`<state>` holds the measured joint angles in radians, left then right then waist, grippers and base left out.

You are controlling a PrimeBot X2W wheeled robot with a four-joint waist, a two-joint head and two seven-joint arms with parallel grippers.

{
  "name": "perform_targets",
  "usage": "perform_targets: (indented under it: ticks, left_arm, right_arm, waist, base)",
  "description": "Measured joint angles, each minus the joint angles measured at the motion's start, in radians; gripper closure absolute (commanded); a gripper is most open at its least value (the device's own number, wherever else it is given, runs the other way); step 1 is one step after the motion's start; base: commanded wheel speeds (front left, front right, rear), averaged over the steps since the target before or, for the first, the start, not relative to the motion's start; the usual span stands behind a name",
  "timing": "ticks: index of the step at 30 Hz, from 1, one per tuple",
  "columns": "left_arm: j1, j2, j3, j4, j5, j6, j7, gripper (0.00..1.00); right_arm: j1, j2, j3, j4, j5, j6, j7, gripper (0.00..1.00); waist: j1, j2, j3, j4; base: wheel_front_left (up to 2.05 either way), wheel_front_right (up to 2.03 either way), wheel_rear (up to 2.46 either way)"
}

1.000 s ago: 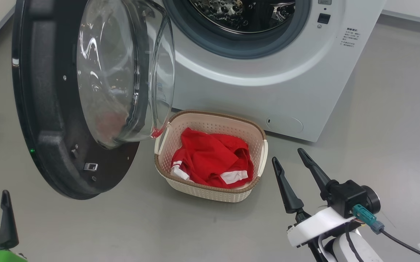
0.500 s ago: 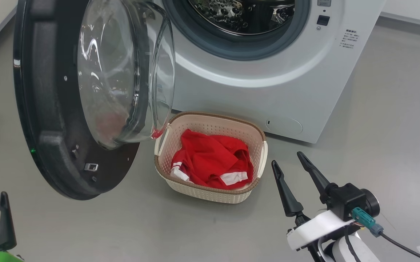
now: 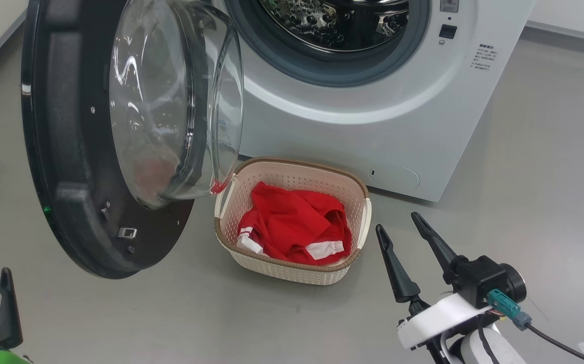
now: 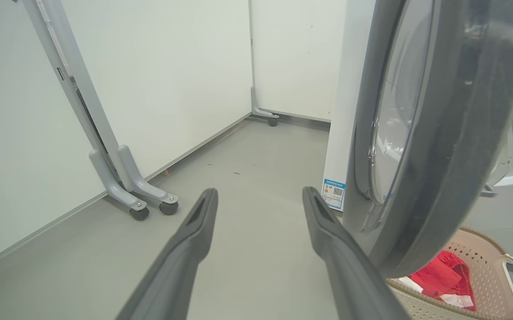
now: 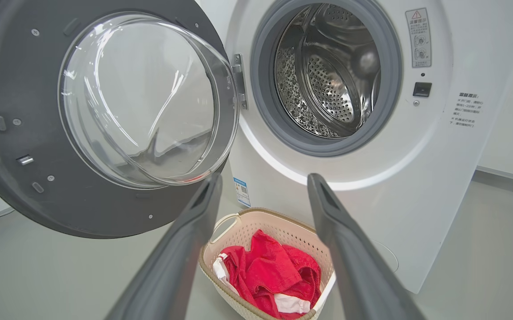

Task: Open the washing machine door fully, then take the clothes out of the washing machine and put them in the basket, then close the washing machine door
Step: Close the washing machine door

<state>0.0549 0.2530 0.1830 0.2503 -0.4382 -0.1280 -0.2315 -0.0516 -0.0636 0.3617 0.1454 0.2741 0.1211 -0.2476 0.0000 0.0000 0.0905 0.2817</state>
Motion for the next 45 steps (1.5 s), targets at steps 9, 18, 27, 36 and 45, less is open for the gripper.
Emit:
perform_targets:
  ticks: [9, 18, 27, 36, 45]
  left_arm:
    - [-0.001, 0.009, 0.000, 0.005, 0.000, 0.000, -0.008, 0.00]
    - [-0.003, 0.009, -0.001, 0.010, 0.000, 0.000, -0.009, 0.07]
    - [-0.007, 0.014, -0.016, 0.009, 0.000, 0.000, -0.009, 1.00]
    - [-0.049, 0.039, -0.013, -0.024, -0.058, 0.000, -0.016, 1.00]
    - [-0.166, -0.056, 0.018, -0.071, -0.512, 0.000, 0.133, 1.00]
  right_arm:
    - [0.000, 0.001, 0.000, 0.000, 0.000, 0.000, 0.000, 0.00]
    - [0.000, 0.001, 0.000, 0.000, 0.000, 0.000, 0.000, 0.00]
    - [0.000, 0.001, -0.003, 0.000, 0.000, 0.000, 0.000, 0.00]
    - [0.000, 0.001, -0.004, 0.000, 0.000, 0.000, 0.000, 0.00]
    - [0.000, 0.002, -0.003, 0.001, 0.000, 0.000, 0.000, 0.00]
  waist:
    - [0.0000, 0.0000, 0.001, 0.000]
    - [0.0000, 0.0000, 0.004, 0.001]
    - [0.0000, 0.0000, 0.011, 0.003]
    - [0.0000, 0.0000, 0.021, 0.003]
    - [0.0000, 0.0000, 0.019, 0.001]
  base:
    - [0.00, 0.00, 0.00]
    - [0.00, 0.00, 0.00]
    - [0.00, 0.00, 0.00]
    - [0.00, 0.00, 0.00]
    - [0.00, 0.00, 0.00]
